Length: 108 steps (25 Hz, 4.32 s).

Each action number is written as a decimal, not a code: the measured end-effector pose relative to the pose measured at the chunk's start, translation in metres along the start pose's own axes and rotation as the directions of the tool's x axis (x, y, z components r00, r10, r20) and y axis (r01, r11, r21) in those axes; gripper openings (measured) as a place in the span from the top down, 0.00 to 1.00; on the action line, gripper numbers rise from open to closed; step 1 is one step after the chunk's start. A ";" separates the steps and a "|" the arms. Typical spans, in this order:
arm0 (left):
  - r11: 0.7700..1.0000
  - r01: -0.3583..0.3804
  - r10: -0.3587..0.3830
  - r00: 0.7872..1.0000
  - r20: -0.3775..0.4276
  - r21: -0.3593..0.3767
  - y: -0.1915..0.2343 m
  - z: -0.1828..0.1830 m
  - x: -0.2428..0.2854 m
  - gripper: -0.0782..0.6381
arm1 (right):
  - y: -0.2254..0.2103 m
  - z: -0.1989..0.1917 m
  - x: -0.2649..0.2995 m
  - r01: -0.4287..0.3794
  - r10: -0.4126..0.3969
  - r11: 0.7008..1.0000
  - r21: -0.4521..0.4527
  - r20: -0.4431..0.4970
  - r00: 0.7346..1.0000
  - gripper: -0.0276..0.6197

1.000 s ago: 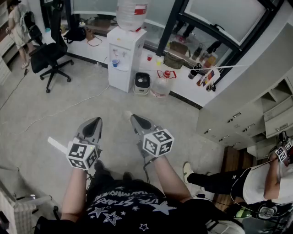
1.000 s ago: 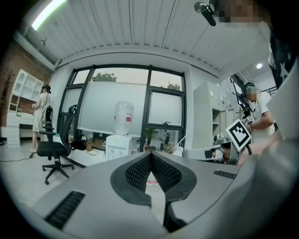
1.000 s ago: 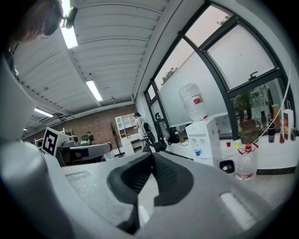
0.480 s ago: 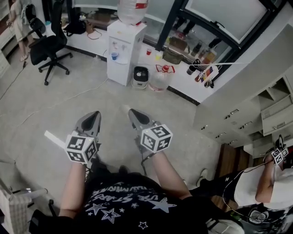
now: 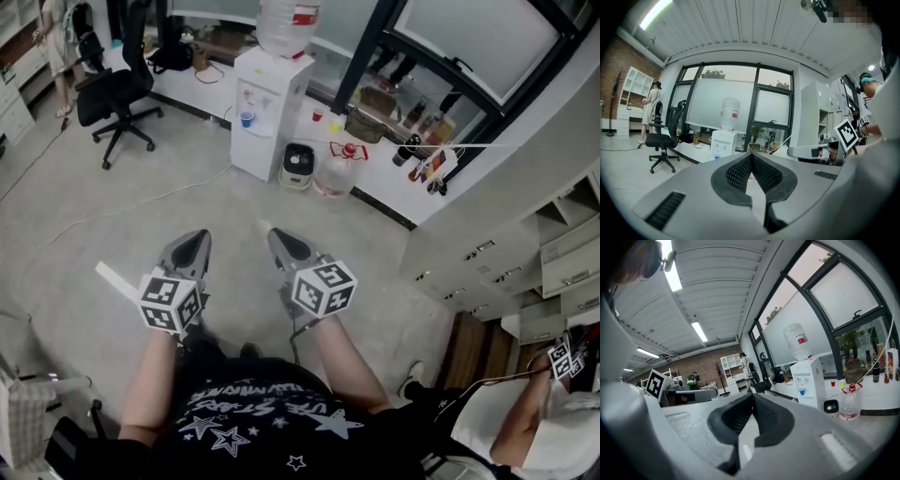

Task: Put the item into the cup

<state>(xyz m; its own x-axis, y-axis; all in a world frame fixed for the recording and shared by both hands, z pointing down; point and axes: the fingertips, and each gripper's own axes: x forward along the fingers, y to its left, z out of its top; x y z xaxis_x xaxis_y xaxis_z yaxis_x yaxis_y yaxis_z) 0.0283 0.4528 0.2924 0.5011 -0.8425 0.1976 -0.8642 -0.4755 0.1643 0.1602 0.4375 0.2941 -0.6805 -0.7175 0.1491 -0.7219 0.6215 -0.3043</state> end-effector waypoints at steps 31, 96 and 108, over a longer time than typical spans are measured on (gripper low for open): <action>0.988 0.107 -0.120 0.986 -0.113 -0.111 0.215 0.015 0.193 0.88 | -0.122 0.023 0.235 0.184 -0.176 0.980 0.073 -0.104 0.979 0.95; 0.984 0.000 -0.047 0.965 -0.259 -0.177 0.415 0.016 0.532 0.88 | -0.421 0.030 0.548 0.169 -0.117 0.967 0.190 -0.256 0.960 0.95; 0.973 0.097 -0.162 0.934 -0.318 -0.211 0.475 -0.026 0.595 0.88 | -0.454 0.004 0.608 0.334 -0.263 0.916 0.222 -0.296 0.918 0.95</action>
<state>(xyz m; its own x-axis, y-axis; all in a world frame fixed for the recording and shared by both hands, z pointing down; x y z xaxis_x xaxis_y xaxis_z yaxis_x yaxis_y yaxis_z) -0.0824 -0.2676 0.5132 0.6222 -0.6294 0.4655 -0.7827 -0.4903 0.3833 0.0746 -0.2825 0.5197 -0.4720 -0.7290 0.4957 -0.8608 0.2598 -0.4376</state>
